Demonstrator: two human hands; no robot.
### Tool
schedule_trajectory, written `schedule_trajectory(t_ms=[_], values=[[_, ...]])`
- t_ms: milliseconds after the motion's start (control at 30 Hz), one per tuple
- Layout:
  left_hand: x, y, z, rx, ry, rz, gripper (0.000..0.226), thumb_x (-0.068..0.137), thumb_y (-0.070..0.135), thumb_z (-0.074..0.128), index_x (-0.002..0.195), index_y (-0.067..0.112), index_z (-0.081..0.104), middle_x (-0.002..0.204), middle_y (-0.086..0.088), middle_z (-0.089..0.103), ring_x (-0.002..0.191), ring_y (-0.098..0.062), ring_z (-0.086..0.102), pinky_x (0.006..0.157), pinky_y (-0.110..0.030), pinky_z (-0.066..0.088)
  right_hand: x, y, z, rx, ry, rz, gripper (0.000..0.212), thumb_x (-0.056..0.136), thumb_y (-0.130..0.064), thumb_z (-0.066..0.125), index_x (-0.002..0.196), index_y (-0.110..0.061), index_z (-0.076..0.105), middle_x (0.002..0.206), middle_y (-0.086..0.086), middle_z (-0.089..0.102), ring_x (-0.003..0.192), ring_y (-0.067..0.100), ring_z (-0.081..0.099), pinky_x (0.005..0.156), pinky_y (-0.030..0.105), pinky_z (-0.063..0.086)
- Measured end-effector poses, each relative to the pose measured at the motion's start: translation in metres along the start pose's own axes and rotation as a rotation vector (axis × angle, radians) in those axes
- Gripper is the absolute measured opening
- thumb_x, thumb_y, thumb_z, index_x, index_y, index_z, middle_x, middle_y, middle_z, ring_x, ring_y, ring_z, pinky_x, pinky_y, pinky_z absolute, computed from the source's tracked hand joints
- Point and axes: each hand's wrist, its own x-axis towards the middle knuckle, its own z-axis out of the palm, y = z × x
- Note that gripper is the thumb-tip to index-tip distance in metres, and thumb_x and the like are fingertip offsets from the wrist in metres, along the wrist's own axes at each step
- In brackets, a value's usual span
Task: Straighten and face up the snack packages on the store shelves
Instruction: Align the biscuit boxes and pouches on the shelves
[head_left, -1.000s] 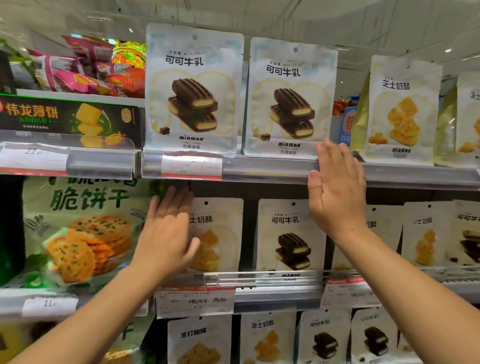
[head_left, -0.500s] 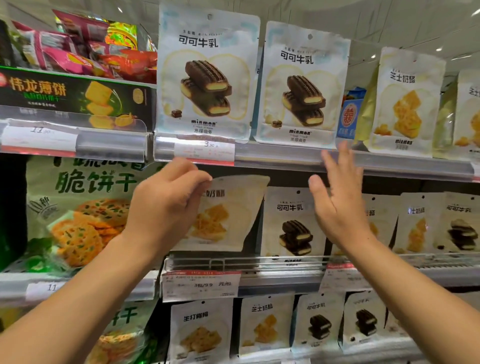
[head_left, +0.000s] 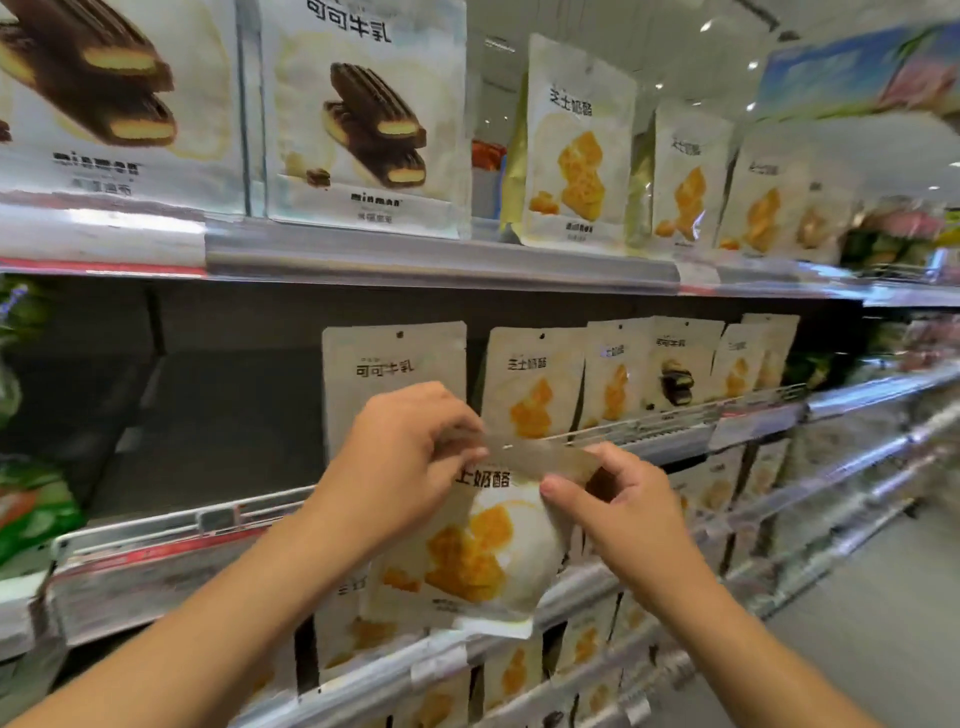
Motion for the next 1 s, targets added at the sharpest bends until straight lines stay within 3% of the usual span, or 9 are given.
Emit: schedule_trajectory(t_ms=[100,233,333,433,600,667,833,900,1000], values=[[0.019,0.029,0.048,-0.048,-0.084,0.057,0.006,0.081,0.017,0.078,0.086,0.019,0.075,0.083,0.011,0.063,0.082,-0.003,0.060,0.075,-0.019,0.050,-0.011,0.025,-0.052,-0.112,0.033,0.005,0.018,0.076,-0.026,0.078,0.085,-0.038,0.067,0.080,-0.012,0.070,0.072,0.007,0.065,0.062,0.022,0.051],[0.050,0.075,0.124,-0.059,-0.219,0.162,0.008,0.082,0.012,0.074,0.084,0.020,0.074,0.079,0.016,0.056,0.082,-0.001,0.053,0.073,-0.006,0.038,-0.021,0.054,-0.120,-0.399,0.054,-0.090,0.012,0.075,-0.042,0.070,0.076,-0.047,0.059,0.085,-0.024,0.065,0.089,-0.006,0.058,0.072,0.008,0.043],[0.075,0.115,0.188,-0.070,-0.284,0.189,0.006,0.083,0.015,0.072,0.087,0.019,0.074,0.082,0.012,0.060,0.086,-0.009,0.058,0.077,-0.024,0.046,-0.026,0.085,-0.177,-0.527,0.020,-0.116,0.020,0.079,-0.059,0.052,0.075,-0.040,0.058,0.071,-0.020,0.060,0.076,0.000,0.057,0.062,0.016,0.042],[0.092,0.155,0.249,-0.126,-0.312,0.192,0.007,0.085,0.018,0.069,0.090,0.021,0.074,0.080,0.017,0.053,0.084,-0.009,0.058,0.075,-0.030,0.047,-0.031,0.122,-0.241,-0.615,0.017,-0.064,0.030,0.082,-0.059,0.050,0.077,-0.031,0.059,0.067,-0.012,0.059,0.072,0.004,0.056,0.056,0.019,0.039],[0.132,0.184,0.311,-0.147,-0.308,0.148,0.008,0.089,0.024,0.069,0.092,0.020,0.076,0.079,0.018,0.058,0.073,0.004,0.052,0.070,-0.006,0.036,-0.015,0.160,-0.323,-0.696,0.020,0.012,0.022,0.085,-0.034,0.071,0.068,-0.040,0.057,0.065,-0.019,0.060,0.068,-0.003,0.055,0.058,0.011,0.034],[0.156,0.181,0.319,-0.114,-0.258,0.095,0.007,0.090,0.025,0.068,0.090,0.022,0.075,0.079,0.018,0.062,0.074,0.004,0.055,0.069,-0.006,0.038,0.001,0.170,-0.346,-0.729,0.013,0.036,0.013,0.086,-0.037,0.069,0.076,-0.030,0.065,0.068,-0.017,0.062,0.069,-0.003,0.054,0.061,0.015,0.038],[0.216,0.146,0.340,-0.031,-0.191,-0.077,0.007,0.092,0.028,0.063,0.090,0.031,0.068,0.077,0.021,0.060,0.077,0.005,0.057,0.063,-0.008,0.041,0.050,0.197,-0.380,-0.738,0.053,0.034,0.015,0.087,-0.034,0.068,0.078,-0.022,0.066,0.071,-0.008,0.063,0.071,0.005,0.055,0.062,0.023,0.043],[0.243,0.127,0.353,0.014,-0.177,-0.140,0.011,0.094,0.027,0.060,0.103,0.030,0.066,0.094,0.017,0.061,0.084,0.000,0.059,0.070,-0.012,0.044,0.072,0.209,-0.386,-0.746,0.054,0.028,0.017,0.086,-0.034,0.068,0.078,-0.019,0.066,0.070,-0.007,0.064,0.070,0.005,0.056,0.063,0.024,0.045],[0.285,0.099,0.369,0.072,-0.113,-0.234,0.049,0.093,0.028,0.061,0.140,0.025,0.045,0.140,0.001,0.043,0.091,-0.009,0.061,0.089,-0.030,0.053,0.102,0.223,-0.392,-0.744,0.062,0.001,0.017,0.085,-0.033,0.070,0.077,-0.019,0.067,0.070,-0.006,0.065,0.070,0.006,0.057,0.066,0.030,0.049]])
